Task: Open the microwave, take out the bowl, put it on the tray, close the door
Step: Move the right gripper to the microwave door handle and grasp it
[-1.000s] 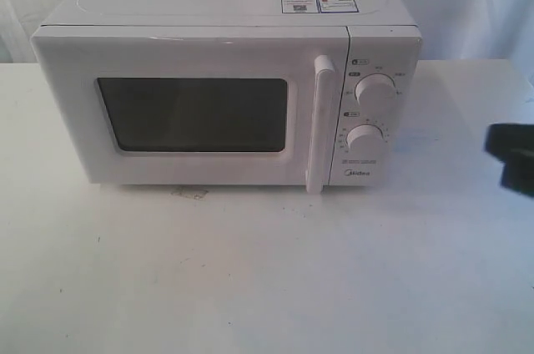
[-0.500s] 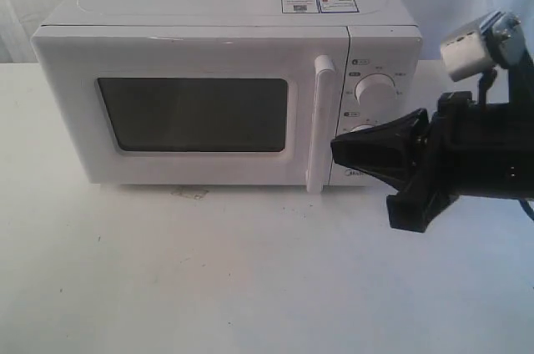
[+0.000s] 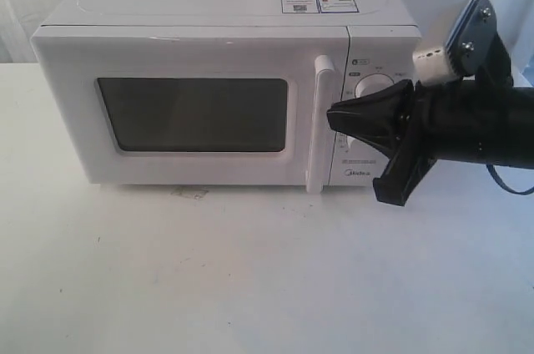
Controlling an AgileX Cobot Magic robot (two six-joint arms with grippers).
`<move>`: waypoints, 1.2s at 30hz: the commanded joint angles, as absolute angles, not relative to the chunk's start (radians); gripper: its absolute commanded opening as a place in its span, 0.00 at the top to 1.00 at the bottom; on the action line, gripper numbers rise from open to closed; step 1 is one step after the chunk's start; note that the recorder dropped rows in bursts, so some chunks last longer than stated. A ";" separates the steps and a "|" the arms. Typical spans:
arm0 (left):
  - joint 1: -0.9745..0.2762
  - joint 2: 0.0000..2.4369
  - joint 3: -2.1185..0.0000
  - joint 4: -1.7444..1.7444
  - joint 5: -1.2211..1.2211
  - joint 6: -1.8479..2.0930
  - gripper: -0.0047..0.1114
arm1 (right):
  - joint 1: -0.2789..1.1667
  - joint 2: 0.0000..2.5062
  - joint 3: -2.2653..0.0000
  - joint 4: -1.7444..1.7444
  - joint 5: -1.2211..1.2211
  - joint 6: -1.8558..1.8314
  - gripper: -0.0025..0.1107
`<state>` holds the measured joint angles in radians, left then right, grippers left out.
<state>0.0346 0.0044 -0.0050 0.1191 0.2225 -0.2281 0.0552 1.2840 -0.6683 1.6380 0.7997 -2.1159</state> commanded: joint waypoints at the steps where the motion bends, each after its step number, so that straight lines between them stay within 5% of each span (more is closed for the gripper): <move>1: 0.038 0.000 0.000 0.116 0.225 -0.228 0.96 | 0.049 1.329 -0.698 1.652 0.771 -2.143 0.75; 6: 0.038 0.000 0.000 0.116 0.225 -0.228 0.96 | 0.049 1.354 -0.714 1.652 0.768 -2.143 0.52; 36: 0.038 0.000 0.000 0.116 0.225 -0.228 0.96 | 0.051 1.459 -0.803 1.578 0.711 -2.143 0.43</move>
